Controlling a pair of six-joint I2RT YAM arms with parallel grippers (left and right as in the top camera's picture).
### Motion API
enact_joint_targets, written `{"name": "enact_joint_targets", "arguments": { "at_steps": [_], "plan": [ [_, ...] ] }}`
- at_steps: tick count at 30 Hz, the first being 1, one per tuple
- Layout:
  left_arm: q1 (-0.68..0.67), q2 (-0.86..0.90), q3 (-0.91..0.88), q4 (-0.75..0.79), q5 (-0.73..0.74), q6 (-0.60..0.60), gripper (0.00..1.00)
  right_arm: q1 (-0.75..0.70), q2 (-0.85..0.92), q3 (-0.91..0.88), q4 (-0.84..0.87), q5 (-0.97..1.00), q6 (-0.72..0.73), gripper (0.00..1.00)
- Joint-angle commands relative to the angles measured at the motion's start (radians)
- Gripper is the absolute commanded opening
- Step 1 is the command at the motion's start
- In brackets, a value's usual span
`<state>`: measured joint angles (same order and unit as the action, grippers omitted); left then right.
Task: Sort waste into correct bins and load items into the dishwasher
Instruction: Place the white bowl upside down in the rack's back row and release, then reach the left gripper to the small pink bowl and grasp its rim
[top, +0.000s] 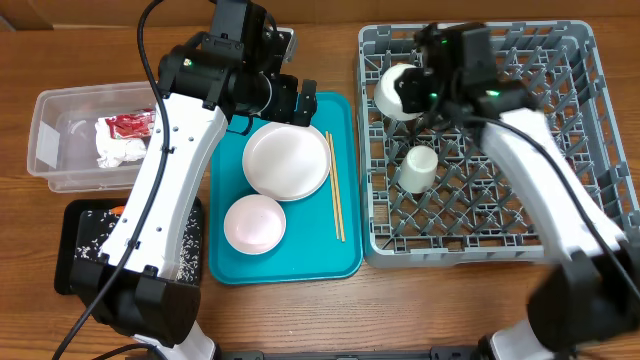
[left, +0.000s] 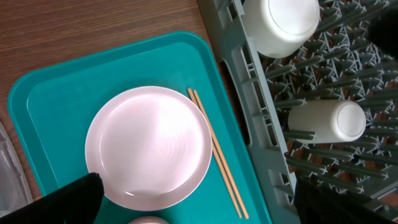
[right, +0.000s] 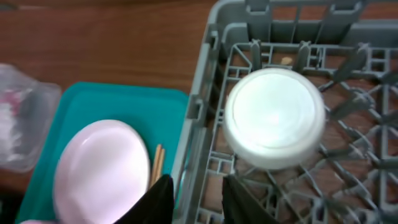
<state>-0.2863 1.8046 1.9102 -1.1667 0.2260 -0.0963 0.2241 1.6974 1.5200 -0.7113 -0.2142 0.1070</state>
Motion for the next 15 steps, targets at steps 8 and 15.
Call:
{"name": "enact_joint_targets", "arguments": {
  "at_steps": [8, 15],
  "plan": [
    [0.004, -0.013, 0.016, 0.024, 0.010, -0.004, 1.00, -0.002, -0.112, 0.032, -0.351, -0.025, -0.001, 0.48],
    [0.006, -0.013, 0.016, 0.023, -0.016, -0.005, 1.00, -0.002, -0.112, 0.032, -0.517, -0.061, -0.002, 0.53]
  ]
}}
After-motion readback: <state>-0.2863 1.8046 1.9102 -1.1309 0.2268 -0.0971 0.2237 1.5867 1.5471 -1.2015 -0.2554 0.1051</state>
